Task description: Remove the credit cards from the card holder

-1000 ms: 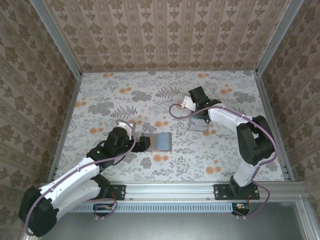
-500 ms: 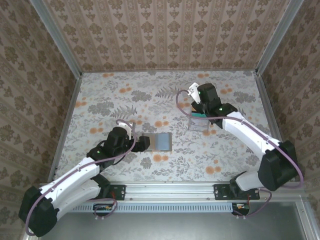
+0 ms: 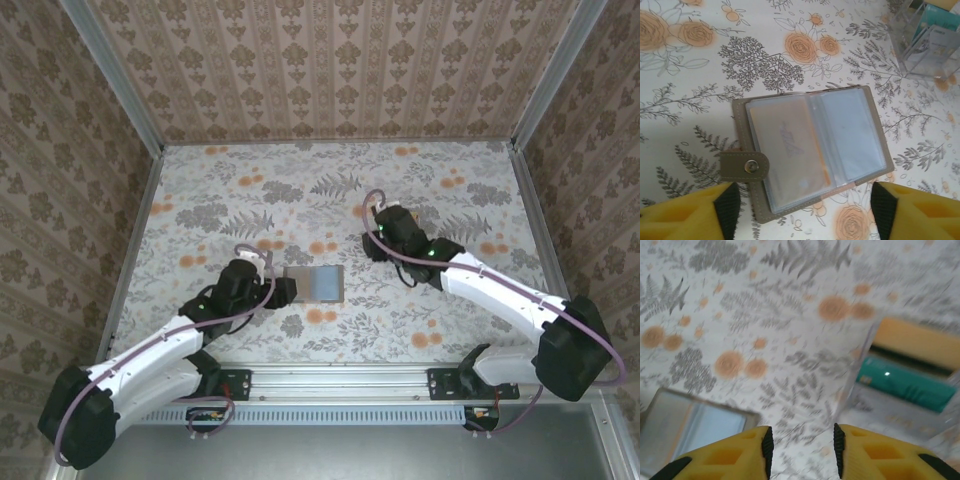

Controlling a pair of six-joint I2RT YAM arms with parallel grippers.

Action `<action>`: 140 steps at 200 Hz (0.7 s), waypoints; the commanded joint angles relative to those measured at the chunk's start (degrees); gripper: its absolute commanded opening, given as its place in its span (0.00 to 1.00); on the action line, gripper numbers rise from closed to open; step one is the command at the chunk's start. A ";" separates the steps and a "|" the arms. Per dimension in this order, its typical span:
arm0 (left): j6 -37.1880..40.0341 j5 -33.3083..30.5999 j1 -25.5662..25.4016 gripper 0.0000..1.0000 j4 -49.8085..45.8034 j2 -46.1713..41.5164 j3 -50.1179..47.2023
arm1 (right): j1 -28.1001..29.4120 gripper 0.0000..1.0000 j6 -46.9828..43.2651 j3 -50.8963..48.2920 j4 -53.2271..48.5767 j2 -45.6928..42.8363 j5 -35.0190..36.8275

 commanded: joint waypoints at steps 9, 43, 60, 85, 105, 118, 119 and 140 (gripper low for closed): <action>-3.26 -1.84 -2.05 0.67 1.91 1.26 -0.70 | 2.43 0.34 14.62 -5.55 5.57 2.12 -3.35; -4.37 -3.59 -4.13 0.69 4.37 4.85 -0.74 | 6.48 0.27 18.96 -6.09 7.46 8.87 -6.04; -4.52 -2.95 -4.27 0.68 5.42 6.92 0.02 | 7.85 0.22 20.41 -6.12 9.16 12.34 -8.16; -4.80 -2.74 -4.88 0.70 6.27 9.46 0.93 | 9.85 0.22 21.24 -5.35 10.61 16.46 -8.92; -5.38 -2.89 -4.97 0.71 7.32 10.88 0.70 | 10.68 0.22 21.03 -4.41 10.26 18.48 -8.26; -5.60 -2.60 -4.98 0.71 8.04 11.97 0.66 | 10.68 0.22 20.86 -4.27 10.09 19.14 -7.87; -5.59 -2.57 -5.00 0.71 8.13 12.07 0.64 | 10.72 0.22 20.82 -4.20 10.06 19.20 -7.86; -5.90 -2.26 -5.07 0.71 9.10 13.78 0.95 | 10.73 0.22 20.00 -3.46 9.61 20.27 -7.50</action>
